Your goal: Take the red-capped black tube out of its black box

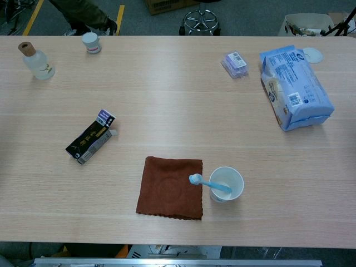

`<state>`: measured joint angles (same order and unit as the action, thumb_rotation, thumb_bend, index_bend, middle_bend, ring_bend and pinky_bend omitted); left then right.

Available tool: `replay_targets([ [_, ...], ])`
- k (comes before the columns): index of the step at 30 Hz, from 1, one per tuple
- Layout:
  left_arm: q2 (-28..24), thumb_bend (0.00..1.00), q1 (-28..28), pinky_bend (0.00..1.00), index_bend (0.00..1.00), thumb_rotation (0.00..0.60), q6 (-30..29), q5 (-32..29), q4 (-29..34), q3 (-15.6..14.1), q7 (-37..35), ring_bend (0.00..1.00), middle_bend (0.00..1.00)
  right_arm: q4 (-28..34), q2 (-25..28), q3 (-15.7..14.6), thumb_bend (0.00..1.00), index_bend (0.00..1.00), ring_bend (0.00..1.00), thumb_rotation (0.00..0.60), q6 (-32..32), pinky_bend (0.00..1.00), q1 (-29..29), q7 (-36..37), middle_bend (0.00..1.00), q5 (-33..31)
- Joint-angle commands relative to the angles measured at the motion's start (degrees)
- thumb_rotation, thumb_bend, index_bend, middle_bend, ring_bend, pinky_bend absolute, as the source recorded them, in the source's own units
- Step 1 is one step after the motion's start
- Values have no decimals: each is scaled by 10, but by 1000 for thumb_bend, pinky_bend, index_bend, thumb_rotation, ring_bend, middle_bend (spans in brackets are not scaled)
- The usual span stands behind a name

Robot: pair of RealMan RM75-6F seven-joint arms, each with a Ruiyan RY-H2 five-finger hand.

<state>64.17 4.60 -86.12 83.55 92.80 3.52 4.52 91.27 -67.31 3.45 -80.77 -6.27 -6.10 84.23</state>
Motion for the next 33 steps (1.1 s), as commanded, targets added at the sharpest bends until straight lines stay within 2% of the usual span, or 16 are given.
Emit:
replay_targets([
  [1, 0, 164, 0, 338, 241, 600, 1, -5, -2, 2, -3, 78, 31, -4, -2, 0, 251, 133, 78, 600, 4, 308, 0, 3, 127, -7],
  [13, 7, 164, 5, 328, 241, 600, 8, -10, -3, 6, 4, 78, 31, -6, 0, 3, 251, 133, 78, 600, 3, 308, -3, 19, 127, -5],
  [21, 16, 164, 6, 287, 241, 600, 11, 0, 0, -3, 17, 78, 31, -1, 8, 6, 251, 134, 78, 600, -16, 308, -1, 17, 128, 7],
  [28, 29, 163, 13, 102, 241, 600, 23, 6, 7, -7, 16, 69, 25, 5, 16, 16, 251, 134, 78, 600, -33, 308, 0, 16, 128, 12],
  [33, 45, 163, 26, 73, 241, 600, 43, 13, 3, -9, -1, 47, 10, 8, 20, 24, 251, 134, 78, 600, -51, 308, 2, 16, 128, 16],
])
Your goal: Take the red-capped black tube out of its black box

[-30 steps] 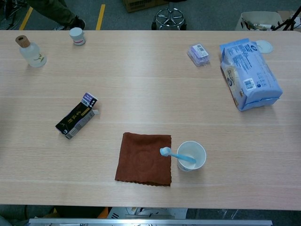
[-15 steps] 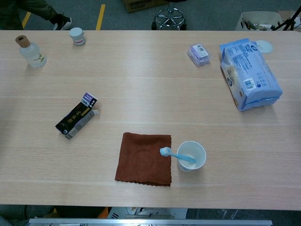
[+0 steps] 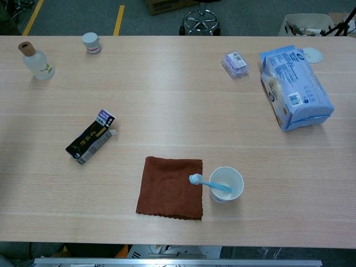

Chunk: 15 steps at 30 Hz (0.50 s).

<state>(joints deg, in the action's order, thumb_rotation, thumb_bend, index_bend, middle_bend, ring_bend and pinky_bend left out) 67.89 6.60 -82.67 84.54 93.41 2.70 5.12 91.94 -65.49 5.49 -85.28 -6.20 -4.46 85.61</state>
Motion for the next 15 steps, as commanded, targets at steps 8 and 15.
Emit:
replay_targets([
  [8, 40, 163, 32, 67, 241, 600, 46, 13, -18, -8, 1, 19, 0, 3, 10, 8, 251, 134, 78, 600, -16, 308, 4, 0, 129, 0],
  [15, 80, 162, 52, 43, 241, 600, 65, 32, -54, -15, 16, 0, 0, -5, 9, 6, 251, 134, 78, 600, -10, 308, 7, 6, 130, -8],
])
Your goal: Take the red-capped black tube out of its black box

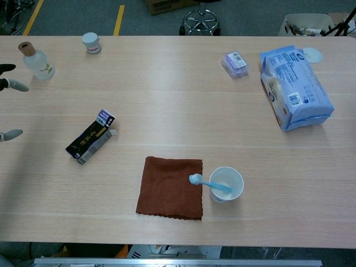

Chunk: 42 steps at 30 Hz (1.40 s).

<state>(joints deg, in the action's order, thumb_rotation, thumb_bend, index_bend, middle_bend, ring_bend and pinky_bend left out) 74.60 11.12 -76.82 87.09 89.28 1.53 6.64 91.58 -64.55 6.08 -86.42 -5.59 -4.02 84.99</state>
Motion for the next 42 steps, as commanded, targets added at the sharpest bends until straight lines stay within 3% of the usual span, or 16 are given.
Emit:
replay_targets([
  [1, 18, 162, 9, 43, 241, 600, 10, 8, -17, -4, -1, 0, 0, -3, -1, 0, 251, 134, 78, 600, 1, 308, 1, 3, 130, -2],
  [26, 82, 163, 73, 43, 241, 600, 83, 16, -37, -14, 23, 0, 0, -30, -12, -4, 251, 134, 78, 600, 7, 308, 5, 36, 130, -8],
  [42, 118, 163, 88, 43, 241, 600, 116, -7, -87, -24, 12, 0, 0, -37, -14, -4, 252, 134, 78, 600, 5, 308, 9, 48, 130, -10],
])
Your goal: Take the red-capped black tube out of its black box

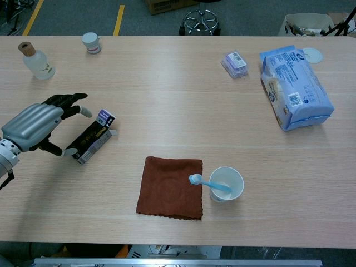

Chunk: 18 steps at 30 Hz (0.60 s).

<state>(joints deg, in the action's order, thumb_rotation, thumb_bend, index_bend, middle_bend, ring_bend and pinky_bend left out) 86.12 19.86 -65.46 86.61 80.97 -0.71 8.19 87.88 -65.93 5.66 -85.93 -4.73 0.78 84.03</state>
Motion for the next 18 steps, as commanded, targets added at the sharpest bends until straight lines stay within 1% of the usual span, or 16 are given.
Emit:
replay_targets([
  [1, 4, 163, 1, 43, 241, 600, 4, -3, -5, -3, -4, 0, 0, 0, 0, -1, 251, 134, 78, 600, 1, 308, 1, 0, 130, -1],
  [9, 15, 163, 5, 43, 241, 600, 10, -6, -17, -8, -14, 0, 0, -1, 0, 0, 251, 134, 78, 600, -2, 308, 2, 2, 129, 0],
  [18, 34, 163, 6, 43, 240, 600, -1, 6, -42, -12, -40, 0, 0, -3, -1, 0, 252, 134, 78, 600, 0, 308, 4, 4, 129, -3],
])
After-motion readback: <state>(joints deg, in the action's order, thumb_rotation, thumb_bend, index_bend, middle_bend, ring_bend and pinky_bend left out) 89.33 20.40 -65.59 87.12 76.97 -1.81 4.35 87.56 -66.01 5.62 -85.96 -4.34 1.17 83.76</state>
